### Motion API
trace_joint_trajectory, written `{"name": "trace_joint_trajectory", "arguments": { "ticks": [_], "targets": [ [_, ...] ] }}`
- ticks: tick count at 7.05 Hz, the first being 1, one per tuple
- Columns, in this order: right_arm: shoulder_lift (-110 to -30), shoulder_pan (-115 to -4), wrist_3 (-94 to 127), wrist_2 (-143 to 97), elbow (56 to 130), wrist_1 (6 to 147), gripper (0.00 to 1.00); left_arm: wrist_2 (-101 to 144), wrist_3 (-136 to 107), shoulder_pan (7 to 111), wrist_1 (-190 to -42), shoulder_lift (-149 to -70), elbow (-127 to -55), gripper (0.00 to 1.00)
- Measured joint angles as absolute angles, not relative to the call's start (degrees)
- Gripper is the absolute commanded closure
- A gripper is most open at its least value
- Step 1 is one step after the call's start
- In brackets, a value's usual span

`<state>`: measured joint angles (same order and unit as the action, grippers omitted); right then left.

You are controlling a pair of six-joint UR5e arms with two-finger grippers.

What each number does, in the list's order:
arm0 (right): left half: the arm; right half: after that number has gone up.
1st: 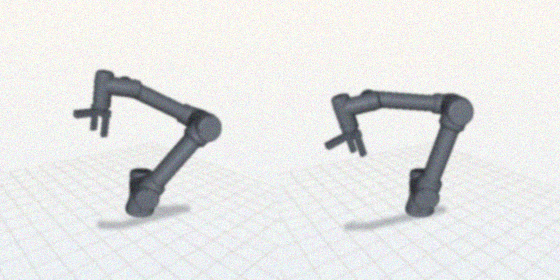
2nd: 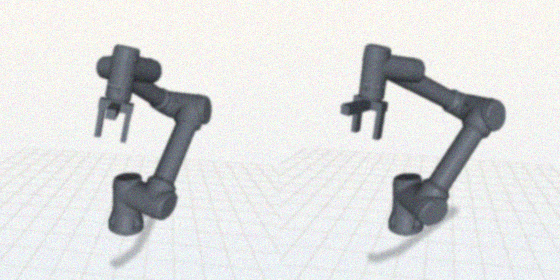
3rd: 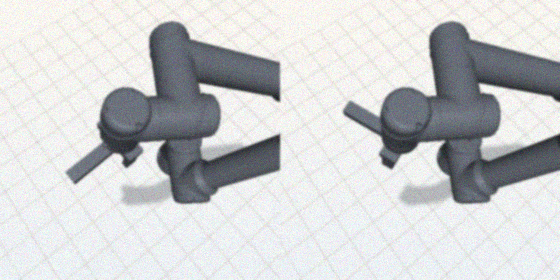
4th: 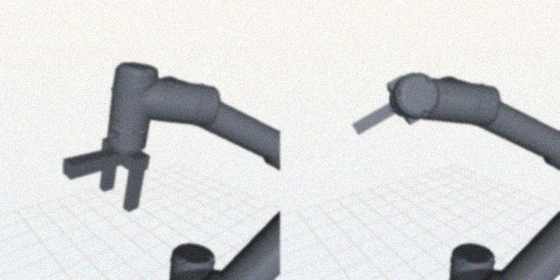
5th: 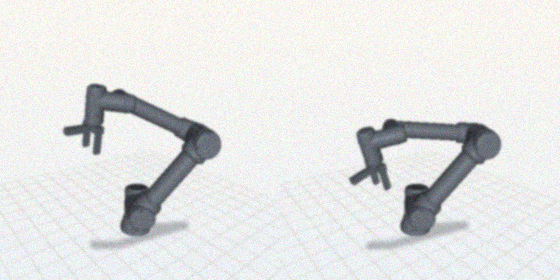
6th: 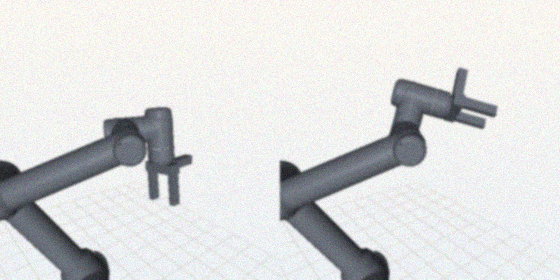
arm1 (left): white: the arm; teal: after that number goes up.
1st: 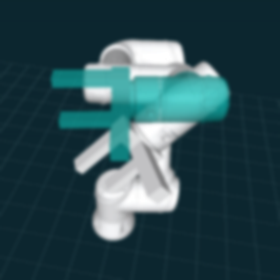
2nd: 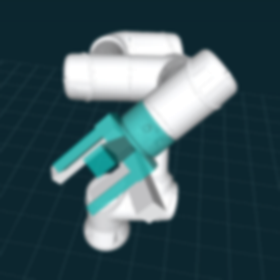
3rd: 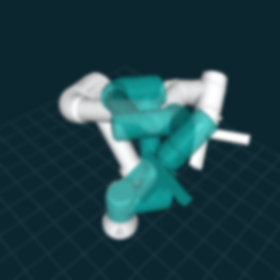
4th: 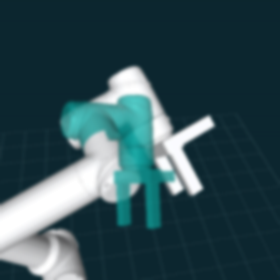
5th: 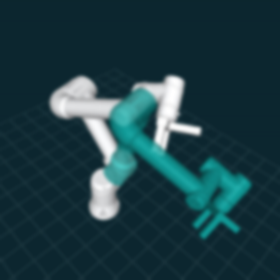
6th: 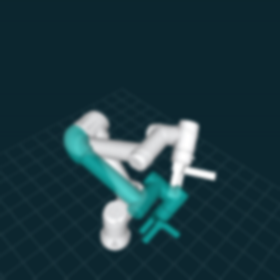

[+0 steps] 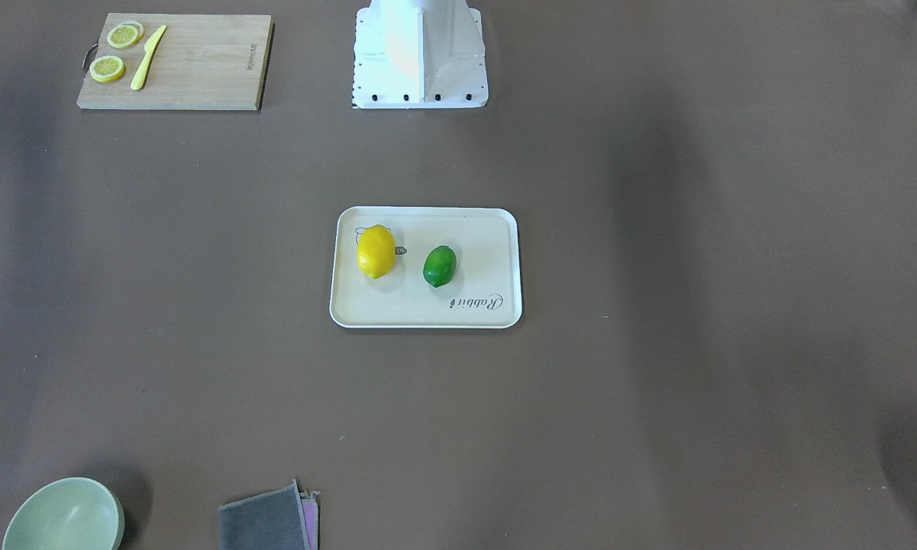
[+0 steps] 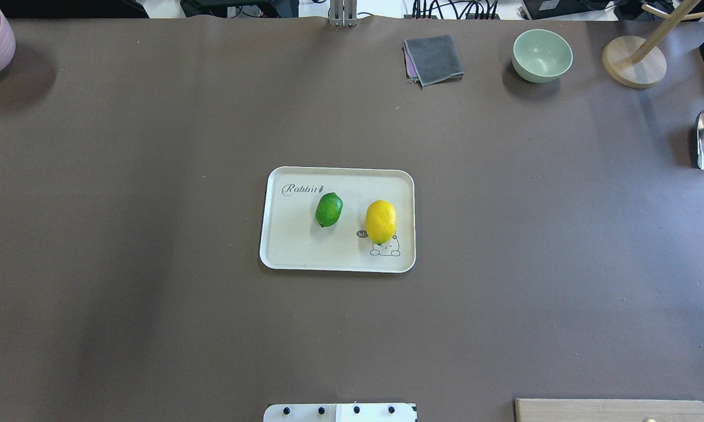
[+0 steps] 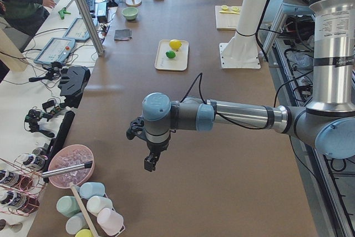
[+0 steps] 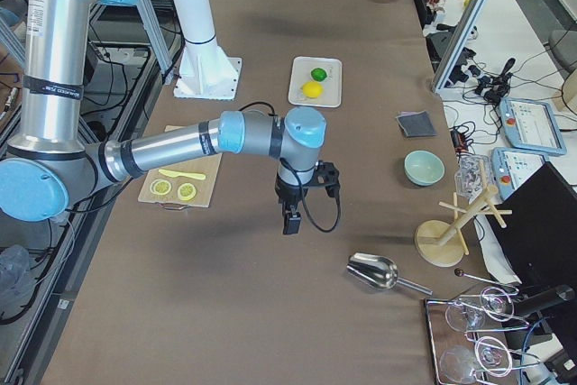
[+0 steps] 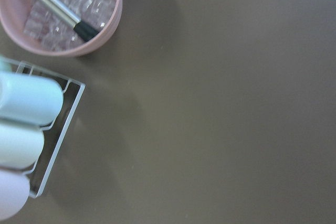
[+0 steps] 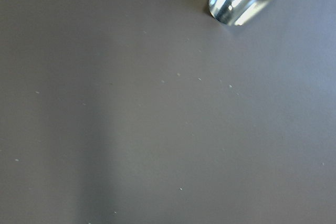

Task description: Place all lemons on tray

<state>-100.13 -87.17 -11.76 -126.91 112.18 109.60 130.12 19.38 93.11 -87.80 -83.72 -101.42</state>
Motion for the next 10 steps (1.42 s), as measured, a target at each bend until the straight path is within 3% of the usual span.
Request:
{"name": "trace_joint_trajectory", "arguments": {
  "ticks": [5,10],
  "targets": [
    [-101.7,-91.8,-12.7,-130.4,101.1,98.8,0.00,138.1,10.9,93.2,-90.6,-81.3,-102.6,0.01],
    [-101.8,-93.6,-12.7,-130.6,100.2,95.2,0.00,141.1,10.8,93.2,-95.1,-80.6,-102.1,0.01]
  ]
}}
